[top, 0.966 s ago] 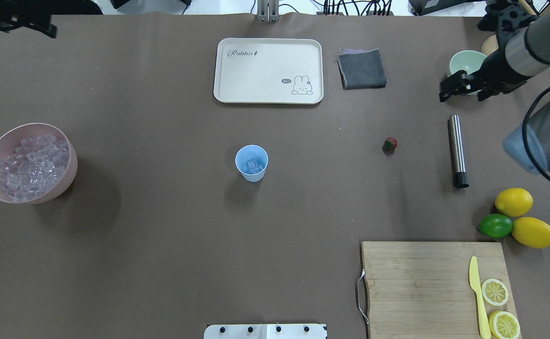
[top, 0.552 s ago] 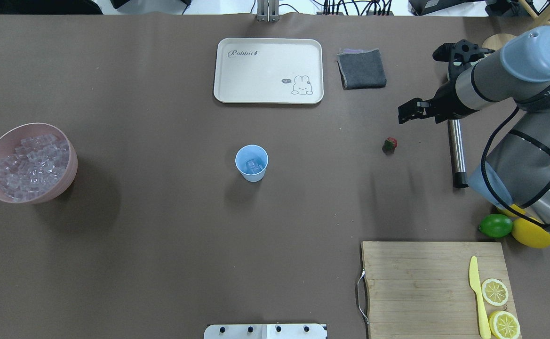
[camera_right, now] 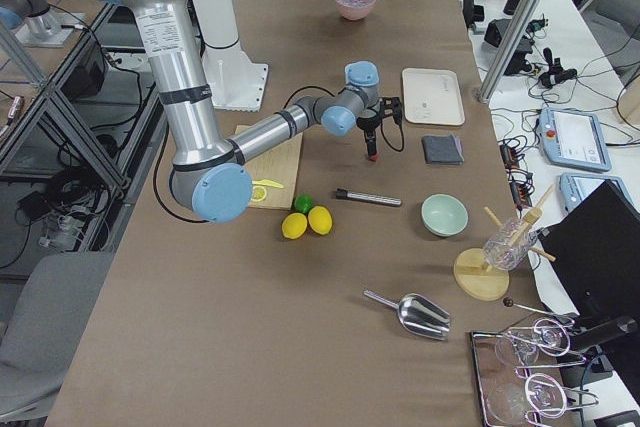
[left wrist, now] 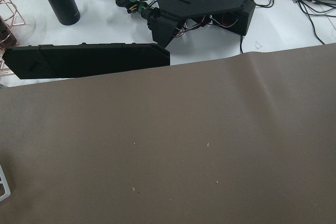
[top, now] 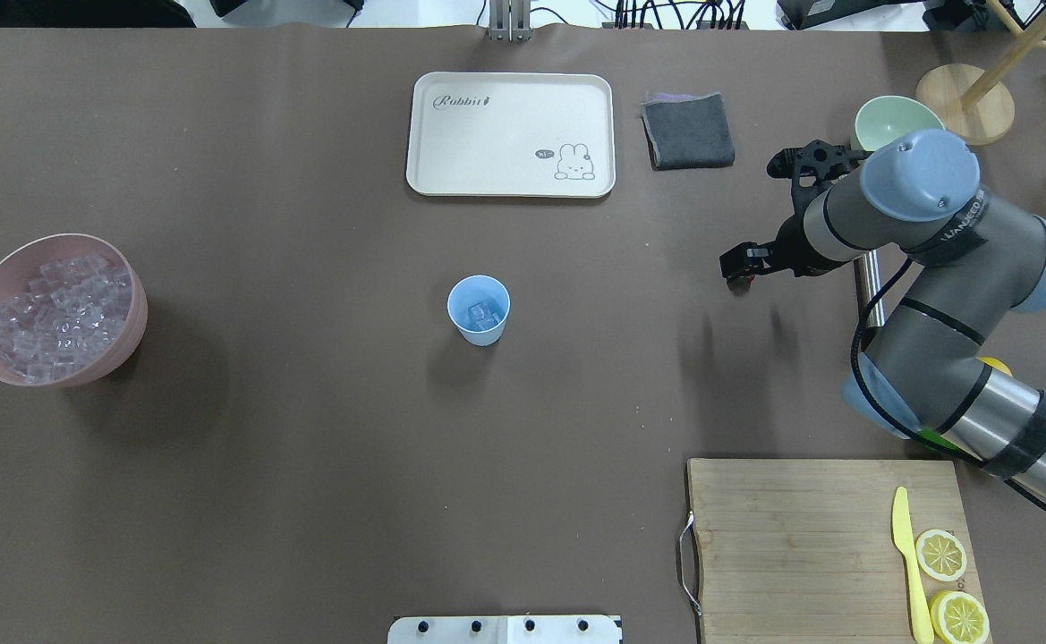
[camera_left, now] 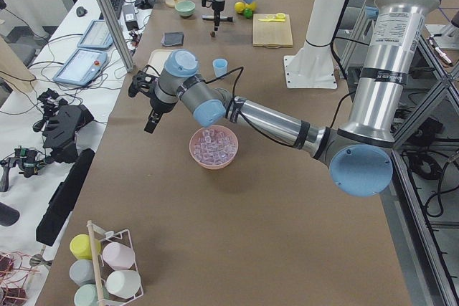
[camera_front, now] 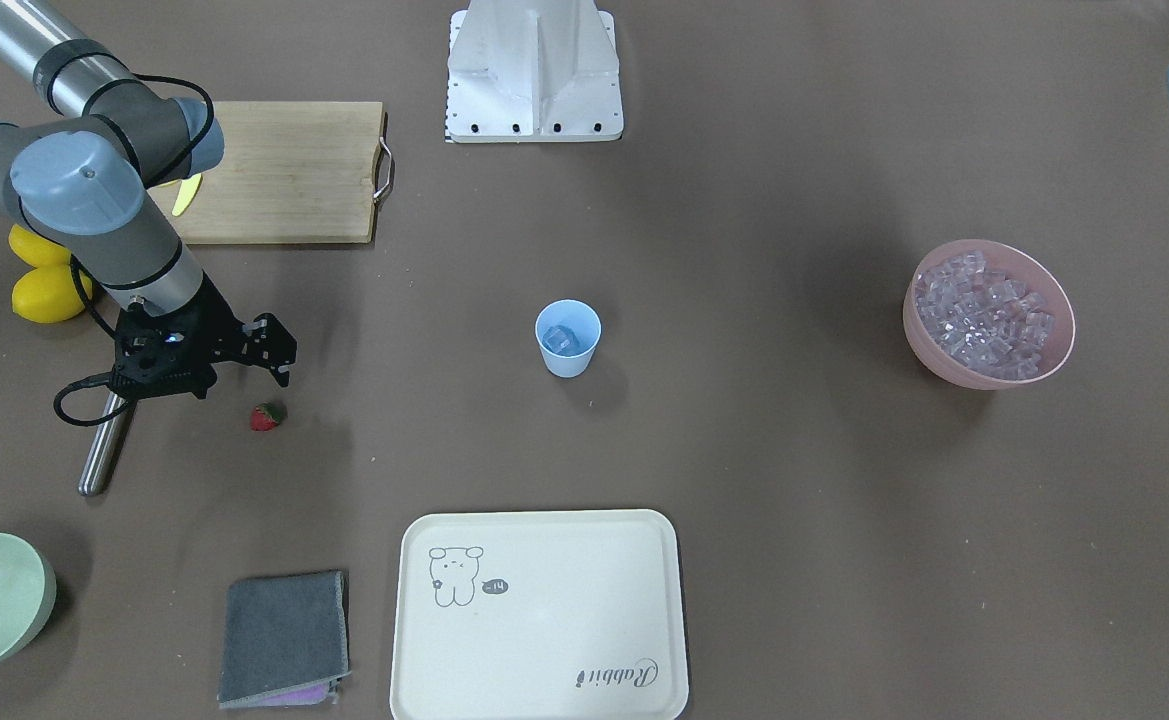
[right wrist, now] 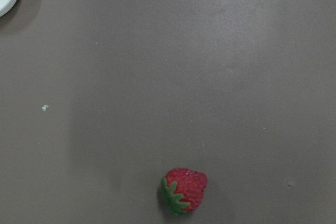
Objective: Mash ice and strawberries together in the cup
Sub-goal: 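Lower the right gripper onto the small strawberry and close on it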
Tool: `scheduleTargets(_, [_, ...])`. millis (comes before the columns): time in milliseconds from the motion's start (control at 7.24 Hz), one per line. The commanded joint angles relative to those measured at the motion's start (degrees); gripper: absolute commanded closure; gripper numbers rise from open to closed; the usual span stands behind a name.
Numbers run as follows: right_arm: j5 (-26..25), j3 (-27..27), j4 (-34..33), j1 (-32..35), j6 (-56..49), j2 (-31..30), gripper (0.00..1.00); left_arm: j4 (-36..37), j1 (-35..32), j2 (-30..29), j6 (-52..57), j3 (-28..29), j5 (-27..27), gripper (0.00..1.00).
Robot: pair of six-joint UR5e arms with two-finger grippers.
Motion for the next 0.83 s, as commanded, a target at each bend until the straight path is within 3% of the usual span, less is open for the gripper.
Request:
scheduleTargets(0, [-1.1, -5.4, 2.9, -1.0, 0.1, 2.9, 0.0, 0.2, -0.3, -0.2, 0.0, 0.2, -0.3, 0.03])
scheduleTargets(276, [-1.2, -7.0, 2.9, -0.9, 0.0, 3.6, 0.03, 0.6, -0.2, -0.7, 0.0, 0.4, -0.2, 0.03])
scheduleTargets(552, [-1.0, -6.9, 2.9, -0.9, 0.2, 3.5, 0.32, 1.1, -0.2, -1.5, 0.0, 0.7, -0.2, 0.03])
scheduleTargets(690, [-0.6, -6.6, 2.9, -0.8, 0.1, 3.2, 0.64, 1.6, -0.2, -1.7, 0.0, 0.8, -0.2, 0.03])
